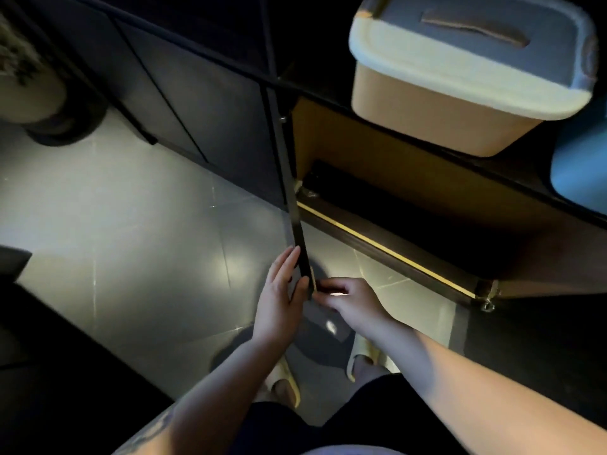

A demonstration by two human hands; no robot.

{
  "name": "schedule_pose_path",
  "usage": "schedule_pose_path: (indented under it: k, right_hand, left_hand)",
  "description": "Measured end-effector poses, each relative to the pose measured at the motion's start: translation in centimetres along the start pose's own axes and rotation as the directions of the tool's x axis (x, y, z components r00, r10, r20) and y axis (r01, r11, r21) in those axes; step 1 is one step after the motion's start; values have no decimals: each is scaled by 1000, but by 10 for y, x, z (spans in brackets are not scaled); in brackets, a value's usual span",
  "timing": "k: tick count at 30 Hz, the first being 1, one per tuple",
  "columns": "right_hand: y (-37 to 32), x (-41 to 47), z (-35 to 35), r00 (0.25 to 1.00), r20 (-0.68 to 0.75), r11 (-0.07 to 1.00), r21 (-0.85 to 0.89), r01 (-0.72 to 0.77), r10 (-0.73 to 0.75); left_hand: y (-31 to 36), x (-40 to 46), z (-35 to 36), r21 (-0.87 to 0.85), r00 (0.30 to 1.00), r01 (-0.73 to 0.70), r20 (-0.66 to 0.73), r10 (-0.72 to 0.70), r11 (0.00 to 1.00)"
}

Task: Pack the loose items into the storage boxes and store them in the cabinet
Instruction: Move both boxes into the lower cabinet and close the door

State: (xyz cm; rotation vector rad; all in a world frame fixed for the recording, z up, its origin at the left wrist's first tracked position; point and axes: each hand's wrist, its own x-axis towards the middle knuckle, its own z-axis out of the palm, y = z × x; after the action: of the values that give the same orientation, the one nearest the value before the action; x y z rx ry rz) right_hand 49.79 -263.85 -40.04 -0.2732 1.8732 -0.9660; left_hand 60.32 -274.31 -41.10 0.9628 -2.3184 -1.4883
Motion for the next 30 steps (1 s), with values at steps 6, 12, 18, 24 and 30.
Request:
schedule_pose_path:
  k: [6, 12, 18, 24, 30]
  right_hand:
    - [-36, 4, 106, 995, 58, 995, -38, 89, -87]
    - [-83, 22, 189, 990, 57, 985, -104, 136, -131]
    - [-111, 35, 195, 979, 64, 974, -107, 200, -194]
    - [-120, 29, 135, 971, -112, 976, 15, 215, -212]
    - [-136, -2, 3, 806, -466, 926, -97, 365, -366]
  left_hand:
    - [-49, -15, -88, -108, 990, 89, -101, -100, 990]
    - [-74, 5, -162, -9, 954, 178, -245, -175, 984]
    - [-82, 27, -205, 12, 921, 278, -287, -263, 961]
    - [-41, 40, -186, 64, 931, 192, -329, -161, 979]
    - [83, 105, -114, -21, 985, -169, -44, 168, 985]
